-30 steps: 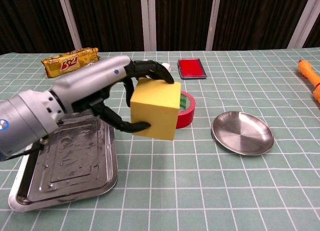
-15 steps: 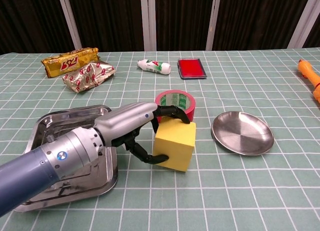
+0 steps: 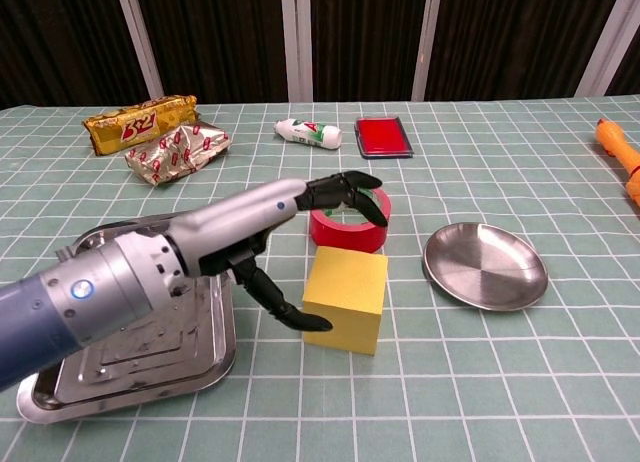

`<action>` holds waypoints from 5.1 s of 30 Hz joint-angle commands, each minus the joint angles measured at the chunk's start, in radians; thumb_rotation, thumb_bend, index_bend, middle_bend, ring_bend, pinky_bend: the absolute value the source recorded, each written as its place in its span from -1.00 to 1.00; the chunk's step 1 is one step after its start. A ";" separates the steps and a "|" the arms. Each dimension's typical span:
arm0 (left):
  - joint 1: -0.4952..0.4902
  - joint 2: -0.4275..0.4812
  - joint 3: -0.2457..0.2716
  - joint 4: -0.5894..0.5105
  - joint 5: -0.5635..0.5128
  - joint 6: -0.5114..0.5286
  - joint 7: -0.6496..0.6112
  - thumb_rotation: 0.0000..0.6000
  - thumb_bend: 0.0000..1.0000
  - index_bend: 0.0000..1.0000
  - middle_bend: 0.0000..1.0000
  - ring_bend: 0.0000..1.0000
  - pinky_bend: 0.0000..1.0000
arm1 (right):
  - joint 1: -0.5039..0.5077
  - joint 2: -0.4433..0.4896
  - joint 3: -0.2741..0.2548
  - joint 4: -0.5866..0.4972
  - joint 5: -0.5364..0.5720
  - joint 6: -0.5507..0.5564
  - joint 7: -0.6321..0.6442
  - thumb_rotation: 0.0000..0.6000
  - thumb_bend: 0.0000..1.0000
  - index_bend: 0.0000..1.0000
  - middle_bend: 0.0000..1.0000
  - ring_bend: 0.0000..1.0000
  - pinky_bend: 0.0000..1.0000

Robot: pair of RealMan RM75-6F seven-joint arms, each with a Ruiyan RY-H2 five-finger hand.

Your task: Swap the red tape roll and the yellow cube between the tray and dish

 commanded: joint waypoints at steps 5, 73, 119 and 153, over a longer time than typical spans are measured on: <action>0.024 0.120 -0.060 -0.168 -0.051 0.048 0.154 1.00 -1.00 -0.54 -1.00 -1.00 -0.84 | -0.007 0.000 0.011 0.001 0.013 0.003 -0.017 1.00 -0.96 -0.98 -1.00 -1.00 -1.00; -0.333 -0.242 -0.228 0.484 -0.335 -0.216 0.209 1.00 0.18 -0.16 0.01 -0.13 0.09 | 0.010 -0.021 0.039 0.024 0.074 -0.109 -0.042 1.00 -0.96 -0.96 -1.00 -0.97 -1.00; 0.112 0.436 0.083 -0.182 -0.160 -0.073 0.137 1.00 -0.90 -0.74 -1.00 -1.00 -0.97 | 0.008 -0.001 0.019 0.008 0.016 -0.116 0.009 1.00 -0.96 -0.95 -1.00 -0.99 -1.00; 0.518 0.420 0.047 -0.087 -0.049 0.556 0.287 1.00 -0.93 -0.72 -1.00 -1.00 -0.90 | 0.465 -0.300 0.150 -0.253 0.274 -0.557 -0.460 1.00 -1.00 -0.95 -1.00 -1.00 -1.00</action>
